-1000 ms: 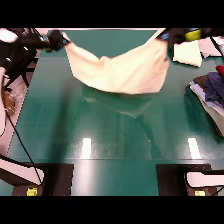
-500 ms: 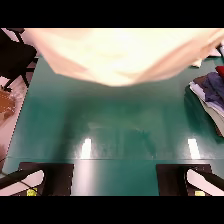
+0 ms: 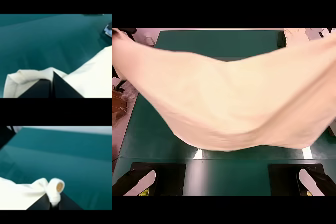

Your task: Fold the shirts.

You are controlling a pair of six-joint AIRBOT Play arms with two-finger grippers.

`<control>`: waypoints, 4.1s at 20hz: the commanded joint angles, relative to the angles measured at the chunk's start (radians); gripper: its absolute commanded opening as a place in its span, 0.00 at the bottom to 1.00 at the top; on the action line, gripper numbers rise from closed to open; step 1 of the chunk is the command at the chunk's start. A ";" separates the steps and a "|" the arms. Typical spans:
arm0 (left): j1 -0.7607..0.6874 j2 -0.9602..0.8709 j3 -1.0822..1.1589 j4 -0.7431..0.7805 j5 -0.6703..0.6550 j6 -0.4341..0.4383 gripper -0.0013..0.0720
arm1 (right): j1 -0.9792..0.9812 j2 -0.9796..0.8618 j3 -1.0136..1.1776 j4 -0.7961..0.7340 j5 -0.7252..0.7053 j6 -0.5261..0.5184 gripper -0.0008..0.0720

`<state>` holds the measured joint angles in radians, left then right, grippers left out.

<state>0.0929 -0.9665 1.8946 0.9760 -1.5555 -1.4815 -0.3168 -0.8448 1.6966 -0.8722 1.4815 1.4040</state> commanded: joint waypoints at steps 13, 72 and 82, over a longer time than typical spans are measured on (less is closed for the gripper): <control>0.000 -0.283 -0.844 -0.061 1.102 0.091 0.05 | 0.222 -0.749 -0.390 -0.018 -0.731 -0.068 0.05; 0.198 -0.264 -1.001 -0.013 0.232 0.259 0.05 | 0.307 -0.495 -0.947 0.192 -0.420 -0.111 0.05; 0.198 0.045 -0.435 -0.089 0.234 0.103 0.05 | 0.143 0.200 -0.570 0.113 -0.460 -0.113 0.05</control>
<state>0.2905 -1.0321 1.3003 0.9035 -1.3693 -1.3045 -0.1028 -0.8288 0.9974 -0.7067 1.0565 1.2919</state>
